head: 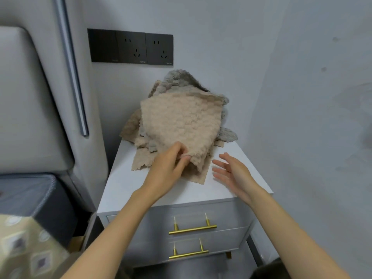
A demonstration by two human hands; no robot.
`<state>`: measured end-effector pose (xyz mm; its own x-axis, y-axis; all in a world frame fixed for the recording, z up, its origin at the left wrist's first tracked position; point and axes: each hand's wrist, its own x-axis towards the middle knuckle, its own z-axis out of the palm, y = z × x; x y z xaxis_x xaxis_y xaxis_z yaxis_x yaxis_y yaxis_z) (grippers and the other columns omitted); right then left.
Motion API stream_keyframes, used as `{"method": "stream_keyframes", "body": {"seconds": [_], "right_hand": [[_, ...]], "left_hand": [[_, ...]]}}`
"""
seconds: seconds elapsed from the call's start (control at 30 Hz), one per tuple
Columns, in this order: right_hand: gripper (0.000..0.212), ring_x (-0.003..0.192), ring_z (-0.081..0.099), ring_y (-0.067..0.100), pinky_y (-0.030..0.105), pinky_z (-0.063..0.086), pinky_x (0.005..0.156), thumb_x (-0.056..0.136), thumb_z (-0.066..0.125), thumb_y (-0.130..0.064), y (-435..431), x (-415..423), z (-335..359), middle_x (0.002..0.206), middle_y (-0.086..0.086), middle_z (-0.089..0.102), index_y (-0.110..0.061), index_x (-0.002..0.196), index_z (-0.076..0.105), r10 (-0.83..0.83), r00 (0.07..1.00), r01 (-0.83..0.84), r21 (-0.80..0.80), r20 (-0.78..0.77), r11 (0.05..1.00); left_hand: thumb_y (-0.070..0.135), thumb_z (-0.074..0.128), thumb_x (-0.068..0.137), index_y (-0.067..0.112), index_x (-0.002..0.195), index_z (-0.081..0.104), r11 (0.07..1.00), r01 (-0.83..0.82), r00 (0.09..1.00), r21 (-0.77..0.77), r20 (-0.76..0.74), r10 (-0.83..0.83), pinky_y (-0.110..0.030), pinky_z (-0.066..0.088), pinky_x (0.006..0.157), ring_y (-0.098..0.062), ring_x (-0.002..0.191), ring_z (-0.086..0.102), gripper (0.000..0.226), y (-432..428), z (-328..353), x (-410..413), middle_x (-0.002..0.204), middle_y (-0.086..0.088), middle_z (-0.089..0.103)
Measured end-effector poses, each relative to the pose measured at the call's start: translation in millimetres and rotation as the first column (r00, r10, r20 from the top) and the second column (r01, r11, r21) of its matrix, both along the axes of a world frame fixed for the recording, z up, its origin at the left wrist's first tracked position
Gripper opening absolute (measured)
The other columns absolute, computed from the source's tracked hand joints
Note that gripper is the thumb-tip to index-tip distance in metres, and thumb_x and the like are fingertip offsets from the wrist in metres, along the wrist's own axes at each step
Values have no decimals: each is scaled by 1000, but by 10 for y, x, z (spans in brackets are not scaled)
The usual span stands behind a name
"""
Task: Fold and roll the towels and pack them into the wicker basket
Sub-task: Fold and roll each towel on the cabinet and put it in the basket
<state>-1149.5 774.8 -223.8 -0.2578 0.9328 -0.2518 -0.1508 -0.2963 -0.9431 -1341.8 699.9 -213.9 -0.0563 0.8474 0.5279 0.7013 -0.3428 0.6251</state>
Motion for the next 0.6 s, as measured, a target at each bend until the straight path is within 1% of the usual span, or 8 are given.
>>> {"method": "stream_keyframes", "body": {"seconds": [0.07,0.13,0.27,0.33,0.4,0.47,0.53,0.6], "right_hand": [[34,109,60,30,42,49,92,99,46,-39,18,10,25,115,11,61,-13,121,49,2,991,-17,-104,-137,994],[27,108,62,30,43,49,96,99,50,-34,-2,43,41,111,13,64,-11,112,56,9,988,-26,-108,-156,994],[28,89,63,21,32,54,86,95,58,-22,17,84,-43,100,10,68,-3,114,64,64,995,-61,-42,78,997],[31,74,57,16,24,54,71,91,64,-17,17,96,-60,94,11,63,3,114,63,75,988,-70,-47,137,996],[22,75,61,17,24,54,70,90,64,-9,11,105,-43,94,11,66,4,107,64,74,991,-67,-63,111,996],[13,82,63,19,27,56,70,90,60,-5,16,121,-1,94,11,67,0,101,63,61,997,-56,-102,46,993],[18,78,59,18,24,51,62,88,58,-5,30,162,34,90,9,64,-2,106,62,48,999,-46,-133,8,990],[20,73,54,16,22,48,54,86,56,-6,44,210,58,84,7,59,-5,106,61,25,1000,-25,-134,-7,991]], "left_hand": [[34,56,94,23,95,53,992,100,995,-76,4,-101,-28,45,64,-9,69,54,12,-52,-38,62,80,7,60],[35,60,91,23,96,58,967,188,982,-173,21,-187,-21,43,64,-4,68,52,13,-96,-94,145,82,10,60],[40,61,89,27,96,67,884,282,959,-373,111,-259,-23,49,63,-4,63,57,16,-132,-152,192,83,13,66],[42,55,92,25,93,68,920,163,987,-356,56,-153,-25,51,65,-1,63,60,21,-128,-143,152,81,13,68],[40,51,95,23,89,64,950,-104,995,-294,-35,98,-28,51,68,-3,70,60,22,-89,-147,35,79,11,66],[35,51,94,19,85,55,887,-359,933,-290,-97,345,-31,47,64,-13,77,60,18,-39,-211,-177,79,7,62],[37,50,91,11,87,53,793,-465,883,-393,-148,445,-34,42,68,-29,91,58,26,26,-284,-373,89,-5,60],[48,49,91,3,116,50,682,-503,859,-531,-219,463,-40,38,87,-37,115,45,52,65,-302,-441,120,-18,52]]}}
